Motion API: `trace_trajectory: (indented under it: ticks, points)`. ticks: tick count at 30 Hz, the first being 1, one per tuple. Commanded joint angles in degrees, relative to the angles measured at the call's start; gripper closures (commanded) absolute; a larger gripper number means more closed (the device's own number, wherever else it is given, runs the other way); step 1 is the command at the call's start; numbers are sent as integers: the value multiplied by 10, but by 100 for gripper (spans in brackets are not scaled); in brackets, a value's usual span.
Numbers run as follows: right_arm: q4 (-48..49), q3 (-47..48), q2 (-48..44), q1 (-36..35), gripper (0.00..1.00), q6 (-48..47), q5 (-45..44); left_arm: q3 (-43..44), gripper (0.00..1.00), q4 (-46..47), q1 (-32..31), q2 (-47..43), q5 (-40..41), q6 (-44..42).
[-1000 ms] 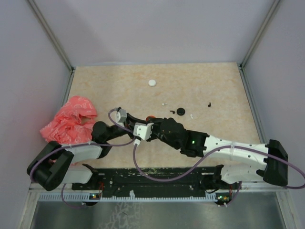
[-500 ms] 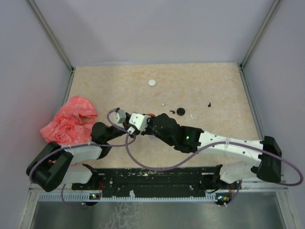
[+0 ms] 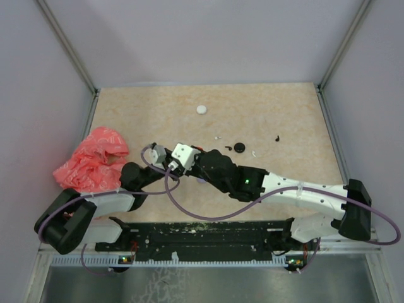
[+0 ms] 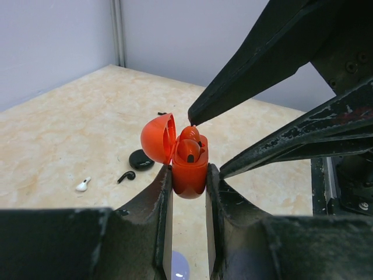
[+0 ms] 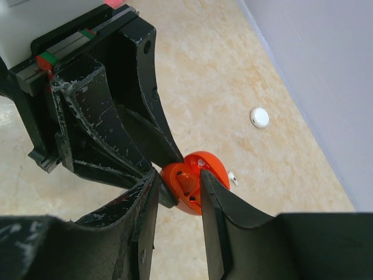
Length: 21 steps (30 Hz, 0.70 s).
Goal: Insert the wireless bluetooth earbuds into the charging case
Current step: Place the earbud in the charging case, then close the charging case.
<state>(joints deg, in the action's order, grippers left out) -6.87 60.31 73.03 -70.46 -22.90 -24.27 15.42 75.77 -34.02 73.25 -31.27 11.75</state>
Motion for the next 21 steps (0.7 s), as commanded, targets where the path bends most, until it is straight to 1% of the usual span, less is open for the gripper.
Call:
trace_trajectory:
  ticks: [1,5,8,11,12,14,15,18,19,21]
  points:
    - [-12,48,-17,0,65,41,0,-5,100,19,1,-8,19,-10]
    - [-35,63,-34,22,61,65,23,-5,100,14,1,-4,22,-14]
    - [-63,77,-50,55,57,92,75,-5,100,9,1,-3,11,-19]
    - [-88,89,-65,102,51,120,160,0,100,-5,1,-3,-13,-27]
    - [-100,93,-66,119,48,126,207,2,100,-11,1,-4,-23,-31]
    - [-119,103,-65,155,46,140,261,7,100,-17,1,-2,-45,-33]
    - [-125,106,-65,174,44,146,308,9,100,-18,1,-3,-57,-34]
    - [-130,103,-62,235,42,171,424,12,100,-11,1,-2,-96,-35]
    - [-129,101,-58,266,42,181,473,11,100,-3,1,-3,-108,-33]
    - [-119,94,-49,305,42,205,555,7,100,30,1,0,-128,-25]
